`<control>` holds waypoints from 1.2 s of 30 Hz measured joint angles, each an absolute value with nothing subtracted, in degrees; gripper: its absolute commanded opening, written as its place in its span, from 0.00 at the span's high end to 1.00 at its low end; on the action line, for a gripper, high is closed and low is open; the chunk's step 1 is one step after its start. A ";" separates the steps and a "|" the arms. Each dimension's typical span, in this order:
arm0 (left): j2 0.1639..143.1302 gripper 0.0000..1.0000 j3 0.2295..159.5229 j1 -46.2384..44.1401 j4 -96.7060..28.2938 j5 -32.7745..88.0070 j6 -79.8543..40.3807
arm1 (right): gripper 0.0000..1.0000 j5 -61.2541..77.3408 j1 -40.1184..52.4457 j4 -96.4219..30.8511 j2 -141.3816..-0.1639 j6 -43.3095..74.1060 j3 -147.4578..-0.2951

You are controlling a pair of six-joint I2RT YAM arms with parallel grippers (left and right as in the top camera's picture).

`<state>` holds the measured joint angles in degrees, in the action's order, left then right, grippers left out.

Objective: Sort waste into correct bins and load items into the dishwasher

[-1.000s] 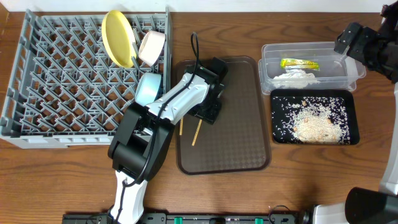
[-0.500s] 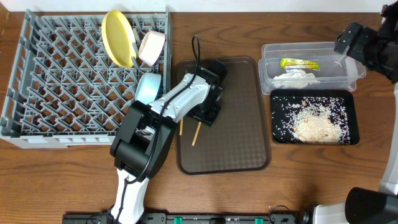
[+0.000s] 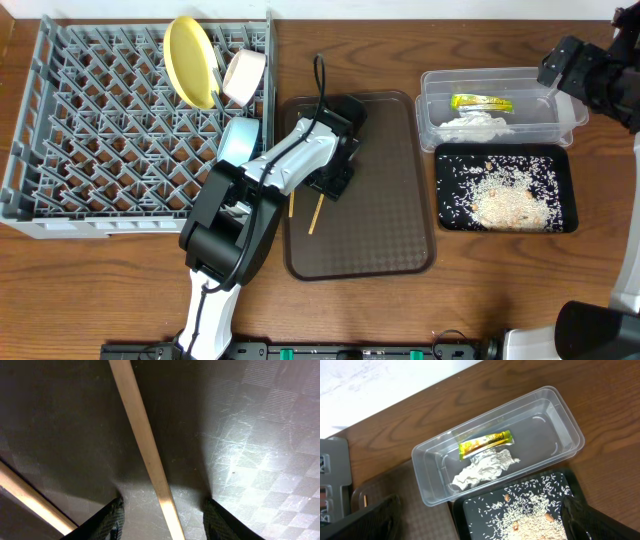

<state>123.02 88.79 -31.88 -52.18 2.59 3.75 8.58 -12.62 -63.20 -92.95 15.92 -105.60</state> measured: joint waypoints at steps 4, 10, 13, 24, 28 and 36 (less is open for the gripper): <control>123.02 0.66 88.79 -31.88 -52.25 2.92 4.89 | 0.01 8.56 -12.62 -63.20 -92.95 15.92 -105.60; 123.02 0.87 88.79 -31.88 -53.56 3.68 5.63 | 0.01 8.58 -12.62 -63.22 -92.95 15.92 -105.60; 123.02 0.92 88.79 -31.88 -54.00 3.88 4.86 | 0.01 8.58 -12.62 -63.20 -92.95 15.92 -105.60; 123.02 0.92 88.79 -31.88 -54.26 3.90 4.47 | 0.01 8.58 -12.62 -63.20 -92.95 15.92 -105.60; 123.02 0.92 88.95 -31.88 -56.07 3.90 4.47 | 0.01 8.58 -12.62 -63.20 -92.95 15.92 -105.60; 120.57 0.92 91.98 -31.88 -58.30 3.90 3.38 | 0.01 8.56 -12.62 -63.20 -92.95 15.92 -105.60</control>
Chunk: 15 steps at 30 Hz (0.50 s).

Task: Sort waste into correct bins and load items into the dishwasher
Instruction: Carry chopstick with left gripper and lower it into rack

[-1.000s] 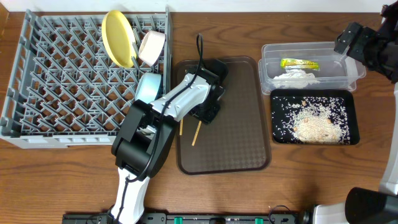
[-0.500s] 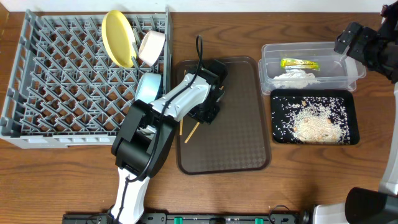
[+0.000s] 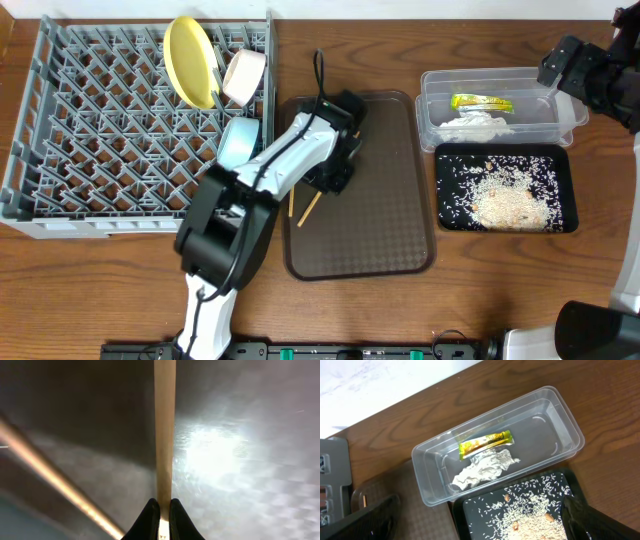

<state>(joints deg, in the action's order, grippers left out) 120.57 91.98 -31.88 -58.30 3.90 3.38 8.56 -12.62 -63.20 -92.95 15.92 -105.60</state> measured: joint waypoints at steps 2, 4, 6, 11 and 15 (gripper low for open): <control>118.08 0.92 92.14 -31.77 -58.35 3.92 2.92 | 0.01 8.56 -12.62 -63.20 -92.95 15.92 -105.60; 115.68 0.92 92.16 -31.48 -58.70 3.92 2.70 | 0.01 8.58 -12.62 -63.22 -92.95 15.92 -105.60; 112.86 0.92 92.31 -30.74 -59.37 3.92 2.17 | 0.01 8.58 -12.62 -63.22 -92.95 15.92 -105.60; 105.60 0.92 93.45 -25.36 -61.87 3.95 0.23 | 0.01 8.58 -12.62 -63.20 -92.95 15.92 -105.60; 100.05 0.92 94.26 -18.57 -63.53 3.88 -0.21 | 0.01 8.58 -12.62 -63.20 -92.95 15.92 -105.60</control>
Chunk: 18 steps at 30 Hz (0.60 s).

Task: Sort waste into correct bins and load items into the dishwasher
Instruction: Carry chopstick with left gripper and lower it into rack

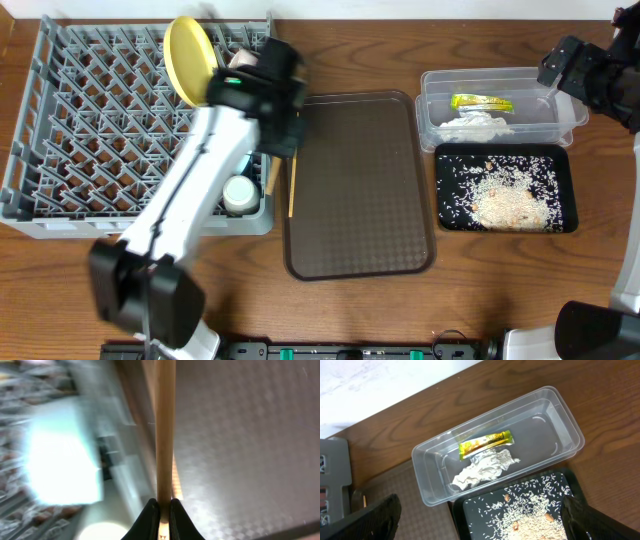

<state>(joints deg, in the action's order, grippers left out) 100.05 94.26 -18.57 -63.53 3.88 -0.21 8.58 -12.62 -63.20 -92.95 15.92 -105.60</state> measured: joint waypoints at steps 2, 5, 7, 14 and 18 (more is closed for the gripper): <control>97.73 0.92 94.45 -14.81 -64.66 3.73 0.12 | 0.01 8.58 -12.62 -63.22 -92.95 15.92 -105.60; 96.23 0.92 94.63 -9.47 -66.28 1.30 1.34 | 0.01 8.58 -12.62 -63.20 -92.95 15.92 -105.60; 96.49 0.92 94.63 -6.48 -66.39 -0.73 2.31 | 0.01 8.56 -12.62 -63.20 -92.95 15.92 -105.60; 101.47 0.92 94.61 0.56 -65.23 -7.20 7.60 | 0.01 8.58 -12.62 -63.22 -92.95 15.92 -105.60; 104.97 0.92 94.61 1.26 -63.96 -10.48 9.61 | 0.01 8.58 -12.62 -63.22 -92.95 15.92 -105.60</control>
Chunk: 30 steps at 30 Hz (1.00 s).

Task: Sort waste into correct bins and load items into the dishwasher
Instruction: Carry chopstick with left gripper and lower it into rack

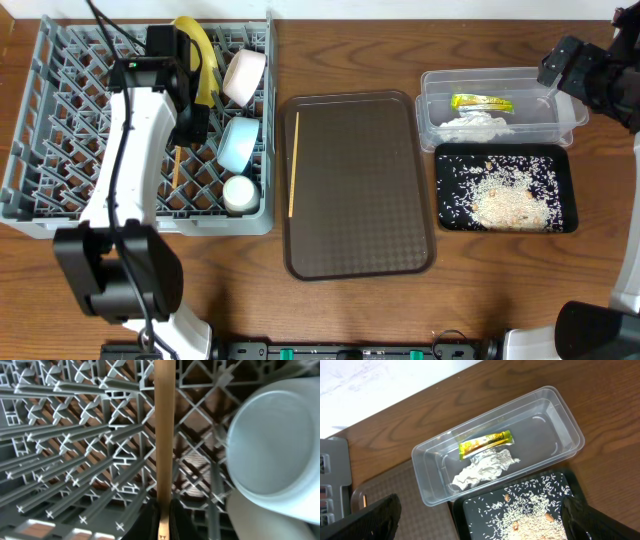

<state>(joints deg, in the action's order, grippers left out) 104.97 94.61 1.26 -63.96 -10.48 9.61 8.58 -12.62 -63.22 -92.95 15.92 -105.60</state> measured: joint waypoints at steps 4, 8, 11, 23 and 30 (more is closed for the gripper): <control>107.22 0.92 94.61 1.21 -63.99 -11.38 10.96 | 0.01 8.58 -12.62 -63.20 -92.95 15.92 -105.60; 107.94 0.75 94.61 1.23 -63.99 -11.64 11.81 | 0.01 8.58 -12.60 -63.22 -92.95 15.92 -105.60; 107.98 0.56 94.61 1.19 -64.03 -11.99 12.19 | 0.01 8.58 -12.60 -63.20 -92.95 15.92 -105.60; 107.98 0.55 94.65 0.19 -65.54 -12.05 10.31 | 0.01 8.58 -12.60 -63.20 -92.95 15.92 -105.60; 107.98 0.56 95.29 -2.00 -65.34 -12.14 8.49 | 0.01 8.56 -12.60 -63.22 -92.95 15.92 -105.60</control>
